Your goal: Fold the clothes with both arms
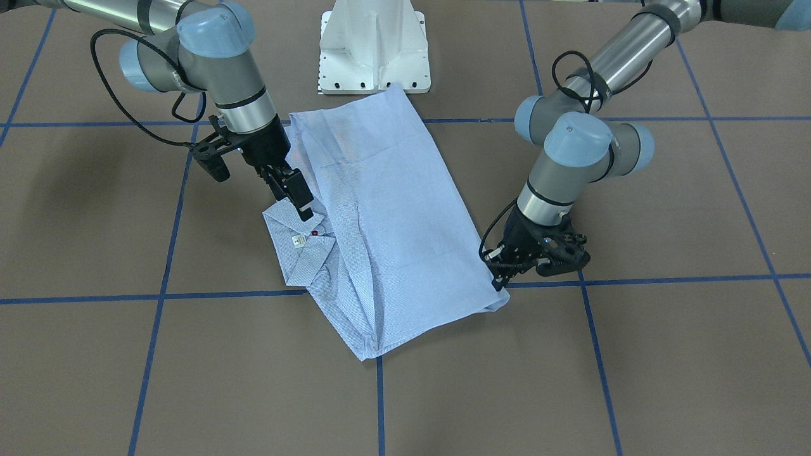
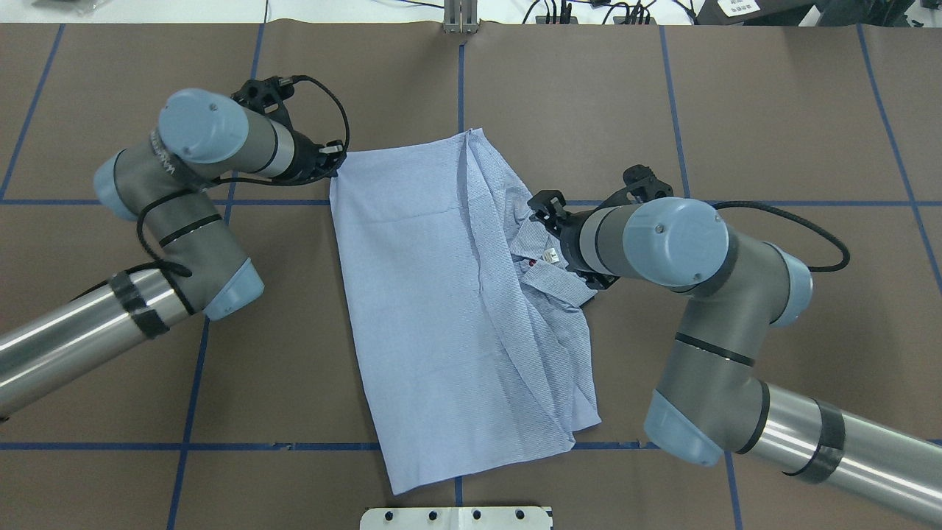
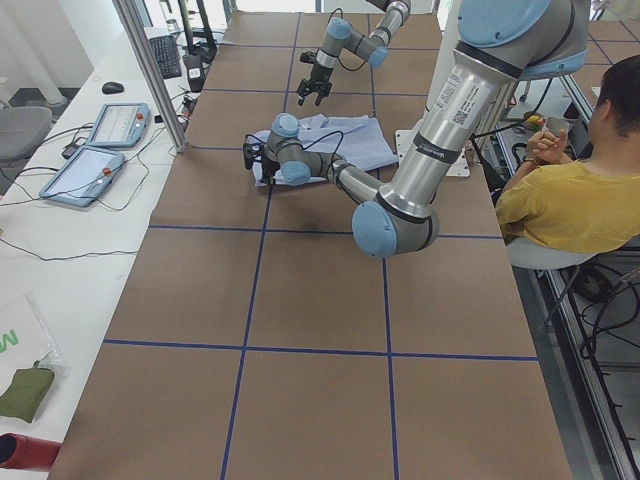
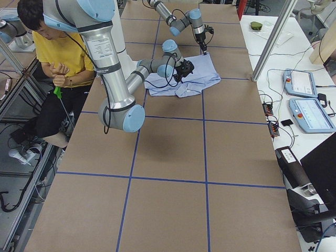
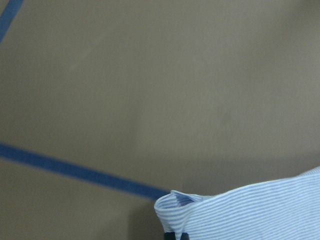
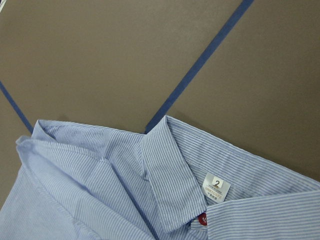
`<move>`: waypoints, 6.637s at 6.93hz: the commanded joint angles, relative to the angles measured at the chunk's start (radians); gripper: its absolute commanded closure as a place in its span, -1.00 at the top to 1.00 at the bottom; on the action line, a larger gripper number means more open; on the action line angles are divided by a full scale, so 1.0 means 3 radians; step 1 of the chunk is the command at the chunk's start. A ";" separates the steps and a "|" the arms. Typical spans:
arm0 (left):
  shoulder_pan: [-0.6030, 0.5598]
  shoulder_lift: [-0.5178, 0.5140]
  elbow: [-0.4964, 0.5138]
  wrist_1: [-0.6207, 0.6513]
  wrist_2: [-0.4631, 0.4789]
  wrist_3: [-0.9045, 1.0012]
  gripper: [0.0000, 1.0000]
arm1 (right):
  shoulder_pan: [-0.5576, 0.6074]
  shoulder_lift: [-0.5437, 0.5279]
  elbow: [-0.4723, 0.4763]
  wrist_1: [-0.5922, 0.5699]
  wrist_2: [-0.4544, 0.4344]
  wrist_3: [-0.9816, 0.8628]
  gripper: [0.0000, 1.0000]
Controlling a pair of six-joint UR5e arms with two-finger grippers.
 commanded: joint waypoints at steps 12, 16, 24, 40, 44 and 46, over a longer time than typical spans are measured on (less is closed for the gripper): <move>-0.0567 -0.0007 0.0060 -0.0302 -0.0632 0.0800 0.30 | -0.0768 0.0599 -0.0328 -0.1029 -0.0595 -0.2886 1.00; -0.0567 -0.0001 0.0040 -0.0302 -0.0638 0.0785 0.31 | -0.1002 0.0604 -0.0184 -0.1643 -0.0598 -0.3279 1.00; -0.0562 0.0014 0.0035 -0.0307 -0.0633 0.0769 0.32 | -0.0845 -0.0141 0.0499 -0.1638 -0.0588 -0.3663 1.00; -0.0556 0.0254 -0.0287 -0.0297 -0.0638 0.0785 0.33 | -0.0140 0.0084 0.0024 -0.1597 -0.0047 -0.4260 1.00; -0.0556 0.0249 -0.0298 -0.0282 -0.0643 0.0780 0.33 | -0.0170 0.0108 0.0230 -0.1598 0.0020 -0.3600 1.00; -0.0562 0.0254 -0.0303 -0.0282 -0.0638 0.0780 0.33 | -0.0388 0.0097 0.0429 -0.1597 0.0015 -0.2478 1.00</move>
